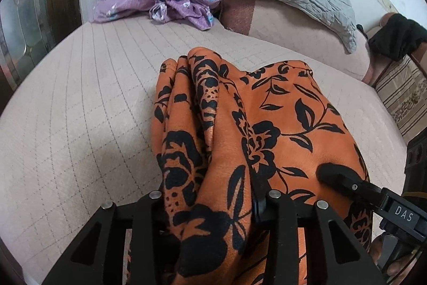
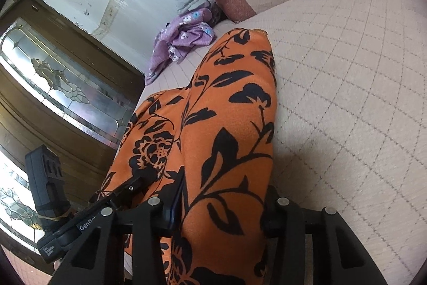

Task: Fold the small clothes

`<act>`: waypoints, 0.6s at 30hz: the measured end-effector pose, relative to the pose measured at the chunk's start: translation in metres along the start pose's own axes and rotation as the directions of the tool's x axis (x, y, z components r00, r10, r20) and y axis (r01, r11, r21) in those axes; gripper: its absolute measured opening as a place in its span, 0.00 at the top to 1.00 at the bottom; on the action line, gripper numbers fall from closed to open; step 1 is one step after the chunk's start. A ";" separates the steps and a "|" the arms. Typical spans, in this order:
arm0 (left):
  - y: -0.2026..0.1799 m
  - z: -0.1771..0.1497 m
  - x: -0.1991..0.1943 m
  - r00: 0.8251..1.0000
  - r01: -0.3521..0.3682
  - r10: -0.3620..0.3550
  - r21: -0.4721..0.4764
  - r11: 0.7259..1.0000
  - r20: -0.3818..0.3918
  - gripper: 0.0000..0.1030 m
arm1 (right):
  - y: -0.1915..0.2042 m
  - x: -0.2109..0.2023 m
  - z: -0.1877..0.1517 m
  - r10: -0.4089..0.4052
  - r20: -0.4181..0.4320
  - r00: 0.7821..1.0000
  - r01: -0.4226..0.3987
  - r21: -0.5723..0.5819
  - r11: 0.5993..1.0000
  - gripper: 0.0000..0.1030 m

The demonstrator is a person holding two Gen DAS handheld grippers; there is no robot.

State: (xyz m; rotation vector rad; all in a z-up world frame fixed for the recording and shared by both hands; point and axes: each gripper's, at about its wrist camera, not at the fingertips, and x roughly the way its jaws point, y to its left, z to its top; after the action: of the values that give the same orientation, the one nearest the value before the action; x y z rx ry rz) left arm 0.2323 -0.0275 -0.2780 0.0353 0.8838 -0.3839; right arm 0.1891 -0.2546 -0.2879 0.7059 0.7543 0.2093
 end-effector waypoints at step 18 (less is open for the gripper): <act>-0.063 0.005 -0.029 0.999 0.007 -0.010 0.063 0.998 0.050 0.61 | -0.012 -0.071 0.007 0.005 0.113 0.994 -0.003 -0.023 1.000 0.55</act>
State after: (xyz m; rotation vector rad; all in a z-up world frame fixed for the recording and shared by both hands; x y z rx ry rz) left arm 0.1982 -0.0778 -0.2450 0.0796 0.8219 -0.4190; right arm 0.1416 -0.2969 -0.2524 0.6915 0.6415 0.1801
